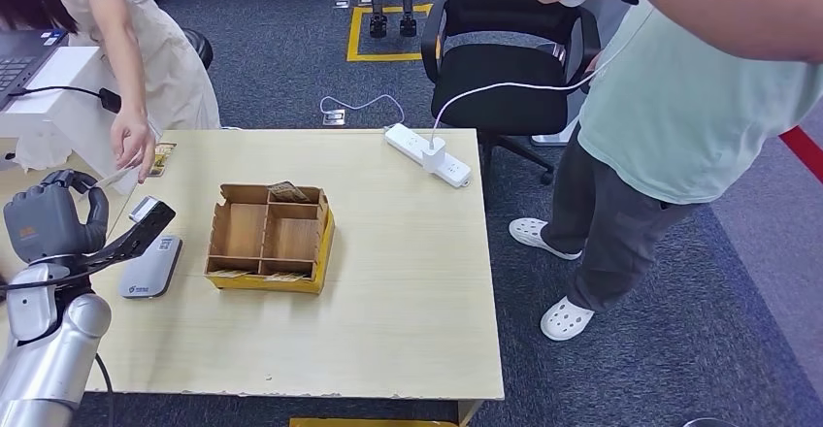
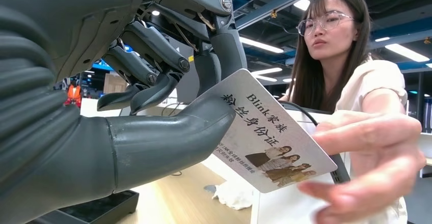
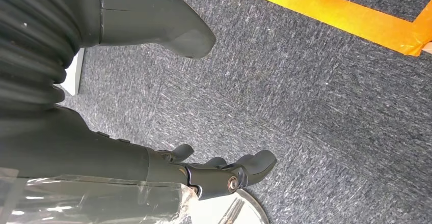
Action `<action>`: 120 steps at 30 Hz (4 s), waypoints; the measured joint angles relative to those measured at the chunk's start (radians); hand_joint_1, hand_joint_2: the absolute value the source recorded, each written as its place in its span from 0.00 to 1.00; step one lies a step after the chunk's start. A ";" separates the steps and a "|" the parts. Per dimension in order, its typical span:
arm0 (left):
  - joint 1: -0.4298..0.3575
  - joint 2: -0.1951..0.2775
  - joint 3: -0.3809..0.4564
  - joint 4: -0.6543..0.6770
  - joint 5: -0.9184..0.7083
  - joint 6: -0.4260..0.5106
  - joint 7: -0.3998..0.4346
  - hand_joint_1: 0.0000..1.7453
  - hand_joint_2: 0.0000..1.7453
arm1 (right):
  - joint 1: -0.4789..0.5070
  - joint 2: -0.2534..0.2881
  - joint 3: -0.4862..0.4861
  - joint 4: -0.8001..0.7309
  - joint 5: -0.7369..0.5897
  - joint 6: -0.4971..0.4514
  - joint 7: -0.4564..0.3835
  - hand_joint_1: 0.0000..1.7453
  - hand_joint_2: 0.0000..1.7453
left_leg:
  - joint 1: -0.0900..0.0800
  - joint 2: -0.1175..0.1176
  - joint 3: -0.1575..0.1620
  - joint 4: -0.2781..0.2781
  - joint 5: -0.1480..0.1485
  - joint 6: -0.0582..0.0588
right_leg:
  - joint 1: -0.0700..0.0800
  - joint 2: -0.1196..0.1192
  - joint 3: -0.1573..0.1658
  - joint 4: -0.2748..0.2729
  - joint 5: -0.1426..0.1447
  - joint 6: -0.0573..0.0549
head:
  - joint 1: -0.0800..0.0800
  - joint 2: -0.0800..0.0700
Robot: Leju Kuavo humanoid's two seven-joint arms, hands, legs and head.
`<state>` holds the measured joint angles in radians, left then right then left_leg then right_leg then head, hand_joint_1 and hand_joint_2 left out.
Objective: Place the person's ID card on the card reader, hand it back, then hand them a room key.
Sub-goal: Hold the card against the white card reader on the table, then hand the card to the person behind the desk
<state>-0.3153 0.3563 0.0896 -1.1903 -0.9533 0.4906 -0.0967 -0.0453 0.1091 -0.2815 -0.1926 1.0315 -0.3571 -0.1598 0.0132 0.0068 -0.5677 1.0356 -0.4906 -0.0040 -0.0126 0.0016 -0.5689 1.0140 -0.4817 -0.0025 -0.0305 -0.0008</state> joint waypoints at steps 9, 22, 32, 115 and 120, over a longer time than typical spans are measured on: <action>0.017 0.031 -0.005 -0.001 0.022 -0.028 -0.029 1.00 1.00 | 0.000 0.000 -0.006 0.000 -0.001 0.000 -0.001 0.00 1.00 | 0.000 0.000 0.000 0.000 0.000 0.000 | 0.000 0.000 0.000 0.000 0.000 0.000 | 0.000 0.000; 0.157 0.074 -0.012 -0.011 -0.117 -0.074 0.031 1.00 1.00 | 0.001 0.000 -0.018 0.000 -0.005 0.000 -0.005 0.00 1.00 | 0.000 0.001 0.000 0.000 0.000 0.000 | 0.000 0.001 0.000 0.000 0.000 0.000 | 0.000 0.000; 0.253 0.029 -0.018 -0.009 -0.186 -0.039 0.054 1.00 1.00 | 0.000 0.000 -0.024 0.000 -0.005 -0.001 -0.004 0.00 1.00 | -0.001 0.001 0.000 0.000 0.000 0.000 | 0.000 0.001 0.000 0.000 0.000 0.000 | 0.000 0.000; -0.283 -0.067 -0.013 0.249 -0.026 0.158 -0.017 1.00 1.00 | -0.023 0.000 -0.030 -0.008 0.048 0.001 0.003 0.00 1.00 | -0.001 -0.001 -0.003 0.002 0.007 0.003 | 0.000 -0.001 -0.002 0.000 0.007 0.002 | 0.001 0.000; -0.318 -0.065 -0.021 0.258 -0.034 0.154 -0.018 1.00 1.00 | -0.023 0.000 -0.025 -0.008 0.048 0.001 0.003 0.00 1.00 | -0.001 -0.001 -0.004 0.002 0.007 0.003 | -0.001 -0.001 -0.003 0.000 0.007 0.002 | 0.001 0.000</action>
<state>-0.6336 0.2911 0.0686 -0.9324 -0.9875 0.6446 -0.1144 -0.0681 0.1091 -0.3069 -0.2010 1.0797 -0.3559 -0.1568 0.0123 0.0062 -0.5712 1.0372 -0.4841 -0.0011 -0.0131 0.0007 -0.5716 1.0139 -0.4747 -0.0001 -0.0298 -0.0008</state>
